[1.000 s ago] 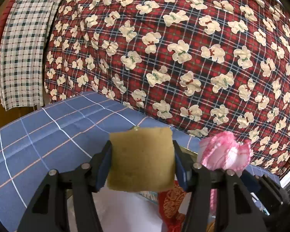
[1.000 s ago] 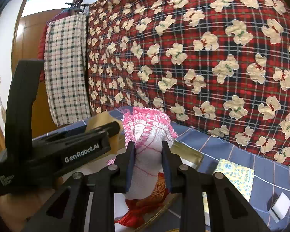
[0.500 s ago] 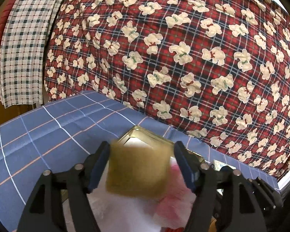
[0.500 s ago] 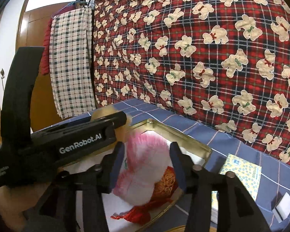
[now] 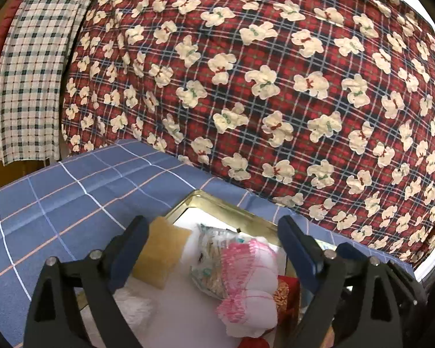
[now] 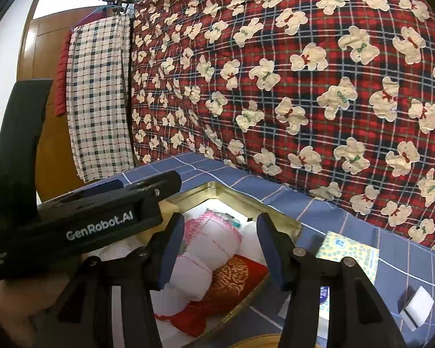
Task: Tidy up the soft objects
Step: 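Move both tools back toward the remaining items on the sheet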
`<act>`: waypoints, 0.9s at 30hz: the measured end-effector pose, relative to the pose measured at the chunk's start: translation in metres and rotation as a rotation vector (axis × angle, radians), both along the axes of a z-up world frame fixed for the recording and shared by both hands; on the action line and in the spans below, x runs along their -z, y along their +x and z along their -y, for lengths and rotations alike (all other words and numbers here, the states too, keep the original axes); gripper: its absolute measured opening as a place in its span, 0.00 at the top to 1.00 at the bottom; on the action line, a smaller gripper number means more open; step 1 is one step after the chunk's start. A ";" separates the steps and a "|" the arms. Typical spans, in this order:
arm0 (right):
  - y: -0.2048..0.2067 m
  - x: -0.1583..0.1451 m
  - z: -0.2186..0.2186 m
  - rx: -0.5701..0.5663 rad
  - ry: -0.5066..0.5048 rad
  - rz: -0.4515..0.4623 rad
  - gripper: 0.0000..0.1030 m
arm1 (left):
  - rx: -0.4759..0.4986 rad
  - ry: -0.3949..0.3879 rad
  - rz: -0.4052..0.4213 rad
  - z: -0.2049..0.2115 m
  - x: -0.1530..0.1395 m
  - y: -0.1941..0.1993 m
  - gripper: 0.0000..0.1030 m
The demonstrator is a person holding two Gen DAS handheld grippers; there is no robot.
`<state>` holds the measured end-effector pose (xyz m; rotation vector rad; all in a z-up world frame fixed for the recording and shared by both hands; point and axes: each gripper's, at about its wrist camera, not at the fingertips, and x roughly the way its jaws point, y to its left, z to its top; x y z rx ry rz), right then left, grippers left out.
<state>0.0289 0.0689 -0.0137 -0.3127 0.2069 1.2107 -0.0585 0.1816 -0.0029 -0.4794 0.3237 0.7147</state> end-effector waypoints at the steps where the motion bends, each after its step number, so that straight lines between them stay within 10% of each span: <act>1: 0.001 -0.001 0.001 0.003 0.002 0.001 0.47 | 0.005 0.003 -0.001 0.002 0.000 0.001 0.11; 18: 0.038 -0.016 0.075 0.193 0.056 -0.007 0.47 | 0.176 0.070 -0.013 0.059 -0.019 0.023 0.06; 27: 0.103 -0.014 0.154 0.377 0.070 -0.179 0.47 | 0.497 0.079 -0.084 0.130 -0.015 0.069 0.06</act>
